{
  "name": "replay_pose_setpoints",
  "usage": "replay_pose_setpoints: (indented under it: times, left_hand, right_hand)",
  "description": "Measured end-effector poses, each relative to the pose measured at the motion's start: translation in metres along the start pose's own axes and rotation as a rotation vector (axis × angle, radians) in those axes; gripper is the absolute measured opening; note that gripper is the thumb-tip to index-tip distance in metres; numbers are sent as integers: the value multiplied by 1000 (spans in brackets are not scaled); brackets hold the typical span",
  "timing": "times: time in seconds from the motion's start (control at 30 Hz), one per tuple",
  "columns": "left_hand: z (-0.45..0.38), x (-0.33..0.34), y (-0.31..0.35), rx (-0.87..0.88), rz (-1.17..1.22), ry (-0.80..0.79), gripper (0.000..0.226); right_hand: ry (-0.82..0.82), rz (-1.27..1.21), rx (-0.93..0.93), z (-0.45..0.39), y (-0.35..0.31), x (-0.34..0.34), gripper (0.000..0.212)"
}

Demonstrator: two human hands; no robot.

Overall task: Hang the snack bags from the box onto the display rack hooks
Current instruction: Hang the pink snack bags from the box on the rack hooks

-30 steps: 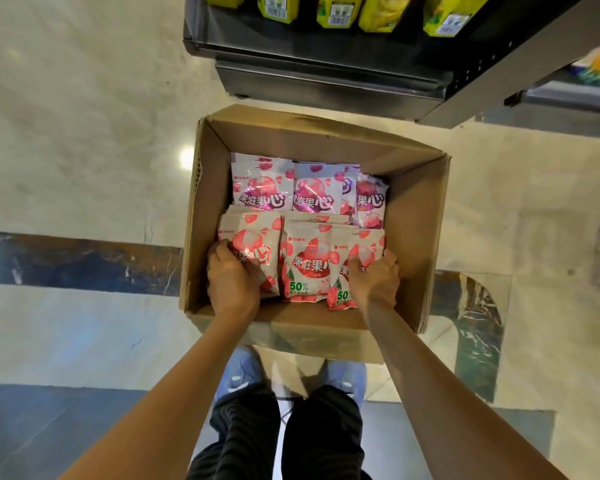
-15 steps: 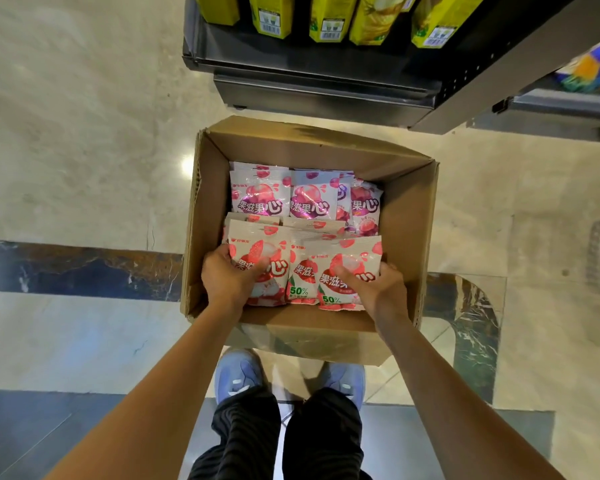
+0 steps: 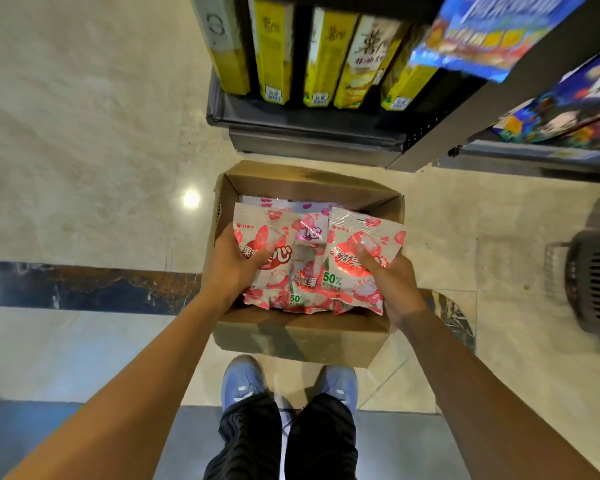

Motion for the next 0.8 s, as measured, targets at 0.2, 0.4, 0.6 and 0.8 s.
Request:
replay_pose_setpoints:
  times: [0.2,0.4,0.6,0.8]
  left_hand:
    - [41,-38,103,131,107,-31,42]
    - [98,-75,188,251,218,-38,30]
    - [169,-115,270,389,320,-59,24]
    - [245,-157,360,516,359,-98,16]
  right_hand:
    - [11,-97,-94,48,-98,-20,35]
    - [-14,-193,-225,108,-190,-42,28]
    - [-60,-239,-368,181,-275,-66,21]
    - [-66,-295,-477,266,-366,-95,68]
Point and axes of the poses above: each hand's wrist, its own z-axis away from the middle knuckle, its own x-axis out of the palm, y = z × x, the point moved 4 cm from there along -z, towards the middle knuckle, and after that the axes turned 3 degrees about -x, right-handed, at the moved point
